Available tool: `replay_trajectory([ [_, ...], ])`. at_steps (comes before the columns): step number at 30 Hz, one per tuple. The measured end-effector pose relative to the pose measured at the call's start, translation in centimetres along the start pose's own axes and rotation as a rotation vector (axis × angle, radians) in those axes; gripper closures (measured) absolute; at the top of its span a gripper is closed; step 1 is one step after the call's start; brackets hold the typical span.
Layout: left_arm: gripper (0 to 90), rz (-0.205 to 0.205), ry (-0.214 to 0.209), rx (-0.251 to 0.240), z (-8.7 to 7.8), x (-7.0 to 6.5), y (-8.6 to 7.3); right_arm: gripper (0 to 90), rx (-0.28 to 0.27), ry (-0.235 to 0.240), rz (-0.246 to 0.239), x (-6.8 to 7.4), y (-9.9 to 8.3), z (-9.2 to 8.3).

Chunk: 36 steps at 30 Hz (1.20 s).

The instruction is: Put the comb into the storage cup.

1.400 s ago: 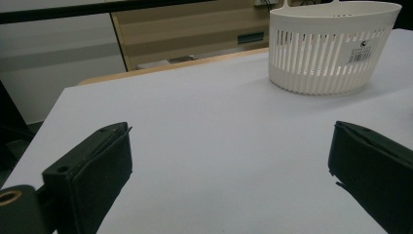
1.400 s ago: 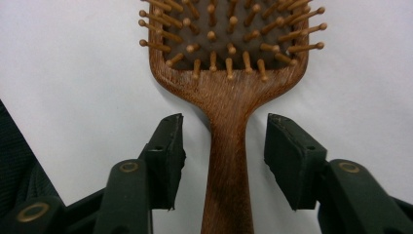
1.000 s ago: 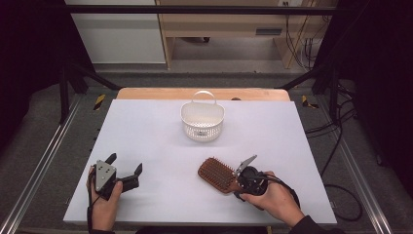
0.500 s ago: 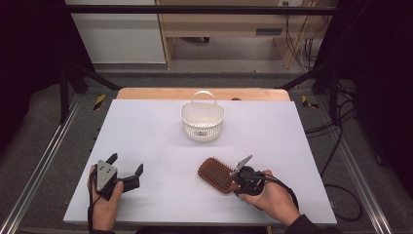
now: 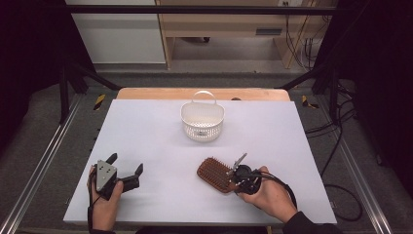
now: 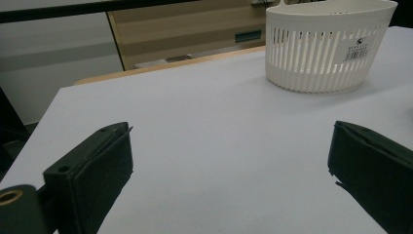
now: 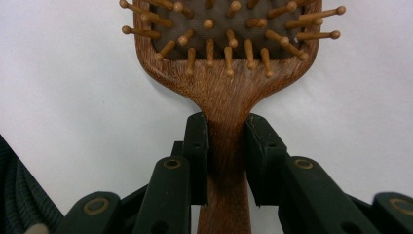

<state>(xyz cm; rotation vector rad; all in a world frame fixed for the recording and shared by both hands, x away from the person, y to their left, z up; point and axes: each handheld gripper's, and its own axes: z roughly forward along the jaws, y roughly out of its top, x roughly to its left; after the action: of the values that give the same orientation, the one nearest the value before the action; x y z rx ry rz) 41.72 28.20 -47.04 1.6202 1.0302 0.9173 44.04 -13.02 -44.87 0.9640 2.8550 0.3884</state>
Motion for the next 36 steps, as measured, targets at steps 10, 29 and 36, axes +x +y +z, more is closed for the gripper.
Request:
replay_trajectory([
  [10, 2.4, 0.003, -0.001, 0.001, 0.0, 0.0, 0.1, 72.8, -0.091, -0.034, -0.004, 0.2, -1.1, -0.2],
  [29, 2.4, -0.102, -0.226, -0.095, -0.5, -2.8, 3.2, 72.8, -0.496, -0.033, 0.025, -0.4, -0.3, -1.9],
  [36, 2.7, -0.173, -0.395, -0.099, 0.4, -5.9, 6.9, 72.8, -0.677, -0.029, 0.024, -0.3, 0.2, -2.4],
])
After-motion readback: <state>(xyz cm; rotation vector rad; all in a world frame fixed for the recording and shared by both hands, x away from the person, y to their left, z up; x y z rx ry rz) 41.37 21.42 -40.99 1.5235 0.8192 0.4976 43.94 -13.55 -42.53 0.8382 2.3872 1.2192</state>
